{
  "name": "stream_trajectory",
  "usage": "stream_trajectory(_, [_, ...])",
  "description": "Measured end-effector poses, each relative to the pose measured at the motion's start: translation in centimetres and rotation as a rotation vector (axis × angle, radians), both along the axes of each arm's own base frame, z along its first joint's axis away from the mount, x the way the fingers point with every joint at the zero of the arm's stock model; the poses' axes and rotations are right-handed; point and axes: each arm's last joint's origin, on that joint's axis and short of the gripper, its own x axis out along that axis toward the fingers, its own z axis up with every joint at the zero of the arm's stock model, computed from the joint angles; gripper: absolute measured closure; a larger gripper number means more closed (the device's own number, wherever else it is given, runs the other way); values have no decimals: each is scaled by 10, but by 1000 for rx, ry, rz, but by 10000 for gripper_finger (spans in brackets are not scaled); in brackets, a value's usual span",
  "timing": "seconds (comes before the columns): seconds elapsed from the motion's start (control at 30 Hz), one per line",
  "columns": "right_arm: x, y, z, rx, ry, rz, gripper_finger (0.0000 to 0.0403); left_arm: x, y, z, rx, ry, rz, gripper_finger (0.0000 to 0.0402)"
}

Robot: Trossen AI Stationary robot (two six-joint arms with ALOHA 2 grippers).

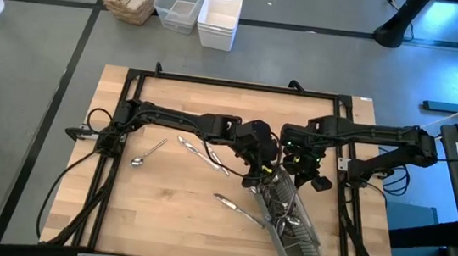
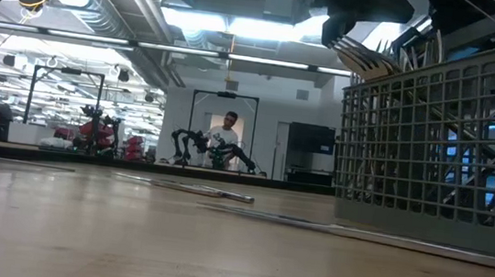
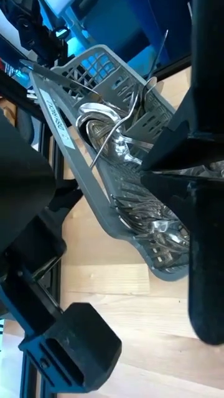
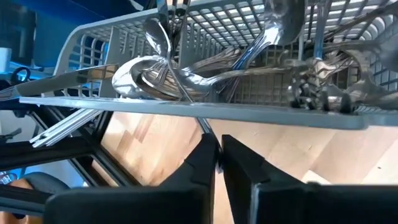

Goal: Sort silverware
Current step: Put the silver spoon into the gray silverware basket

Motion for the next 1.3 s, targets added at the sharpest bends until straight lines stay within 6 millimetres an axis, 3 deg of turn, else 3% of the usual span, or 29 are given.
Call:
stream_trajectory(0.2, [-1,0,0,5,20,-20,395,0,0,0,0,0,0,389])
stream_trajectory(0.8, [-10,2,1,83,154,-63,399,0,0,0,0,-4,0,389])
stream_trajectory(1.0, [-10,2,18,110,148,-79,401,0,0,0,0,-6,0,389])
stream_trajectory(1.3, [-12,-1,42,-34,129,-132,401,0,0,1,0,-8,0,389])
